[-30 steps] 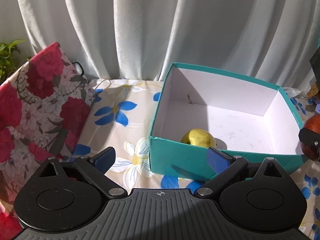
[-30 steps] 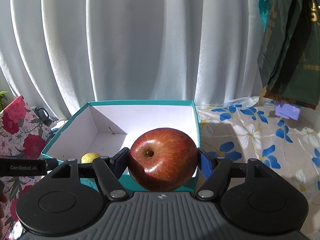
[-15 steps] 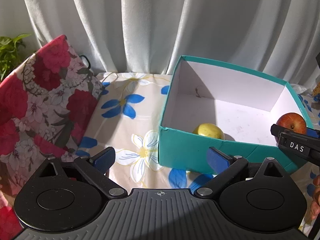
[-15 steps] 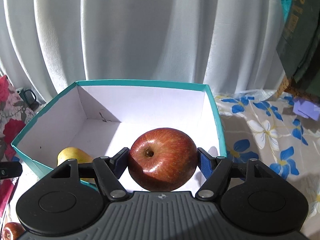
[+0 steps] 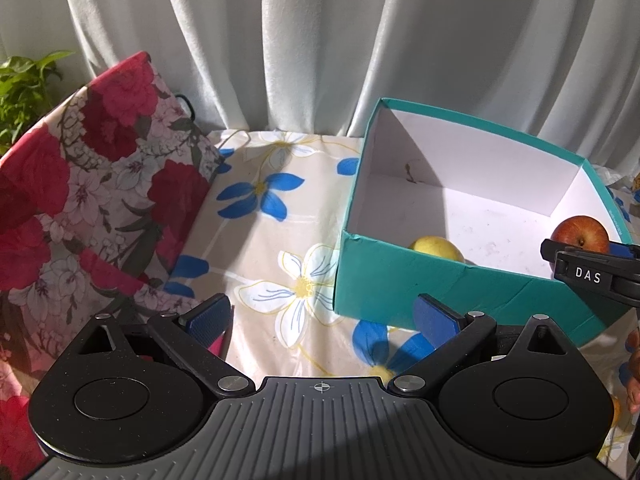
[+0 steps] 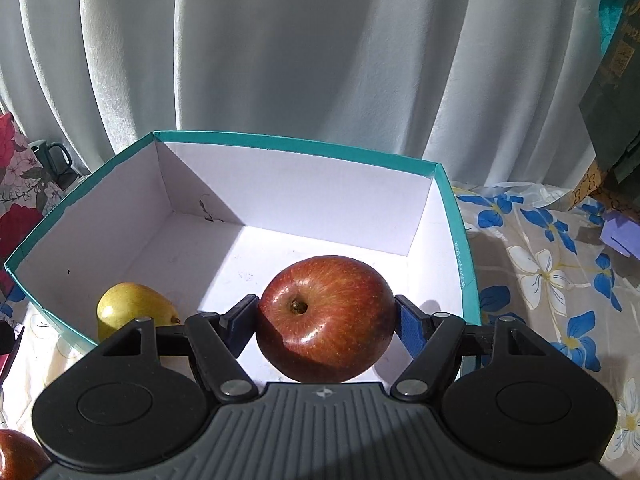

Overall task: Organize fruits
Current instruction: 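Lower the red apple into the teal box and open the right gripper, then move both tools back over the remaining fruits on the table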

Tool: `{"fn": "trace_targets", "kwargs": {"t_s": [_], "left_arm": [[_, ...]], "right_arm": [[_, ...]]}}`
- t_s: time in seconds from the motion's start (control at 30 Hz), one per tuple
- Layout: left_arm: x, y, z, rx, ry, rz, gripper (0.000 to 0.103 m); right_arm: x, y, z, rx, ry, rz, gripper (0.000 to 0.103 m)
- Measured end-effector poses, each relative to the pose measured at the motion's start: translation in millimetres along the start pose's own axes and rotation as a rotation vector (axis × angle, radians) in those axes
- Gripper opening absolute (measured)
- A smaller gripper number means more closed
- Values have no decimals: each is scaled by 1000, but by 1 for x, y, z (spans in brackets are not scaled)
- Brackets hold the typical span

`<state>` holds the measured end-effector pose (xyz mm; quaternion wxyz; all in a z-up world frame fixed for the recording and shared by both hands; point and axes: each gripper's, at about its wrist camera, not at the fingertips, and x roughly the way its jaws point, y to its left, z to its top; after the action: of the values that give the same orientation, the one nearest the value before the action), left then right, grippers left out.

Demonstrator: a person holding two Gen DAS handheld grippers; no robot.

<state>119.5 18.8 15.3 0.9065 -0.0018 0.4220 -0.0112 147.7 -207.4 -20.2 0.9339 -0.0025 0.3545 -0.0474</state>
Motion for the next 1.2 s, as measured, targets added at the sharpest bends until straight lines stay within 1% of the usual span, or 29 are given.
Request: {"fn": "trace_targets", "kwargs": {"t_s": [0.1, 0.3, 0.33, 0.37, 0.4, 0.47, 0.57, 0.73, 0.8, 0.87, 0.93, 1.03, 1.1, 1.2], "left_arm": [[-1, 5, -4, -14, 8, -4, 101], [-7, 9, -12, -10, 13, 3, 101], [-10, 10, -13, -8, 7, -2, 101], [-12, 11, -14, -8, 0, -4, 101], [-15, 12, -16, -6, -9, -8, 101], [-22, 13, -21, 2, -22, -17, 101], [-30, 14, -31, 17, -30, -36, 101], [-50, 15, -57, 51, -69, -53, 101], [-58, 16, -70, 74, -95, -68, 101], [-64, 14, -83, 98, -98, -80, 101], [-67, 14, -95, 106, -86, -95, 101], [-70, 14, -109, 112, -78, -89, 101], [-71, 16, -117, 103, -65, -85, 101], [-70, 19, -130, 92, -39, -97, 101]], "right_arm": [[0, 0, 0, -2, 4, 0, 72], [-4, -2, 0, 7, -6, -7, 73], [-8, -2, -1, 9, -13, -7, 74], [-13, -2, -1, 10, -26, -3, 80], [-21, -2, -2, 9, -48, 1, 86], [-41, 0, -5, -6, -100, 15, 89], [-77, 4, -13, -14, -179, 42, 101], [-140, 3, -42, 12, -328, 119, 103], [-155, 3, -55, 32, -359, 133, 103], [-159, 4, -63, 26, -310, 154, 103], [-160, -1, -73, 63, -261, 190, 103], [-165, -10, -86, 125, -227, 235, 103], [-169, -11, -94, 140, -220, 219, 103], [-173, -7, -106, 126, -201, 197, 103]]}}
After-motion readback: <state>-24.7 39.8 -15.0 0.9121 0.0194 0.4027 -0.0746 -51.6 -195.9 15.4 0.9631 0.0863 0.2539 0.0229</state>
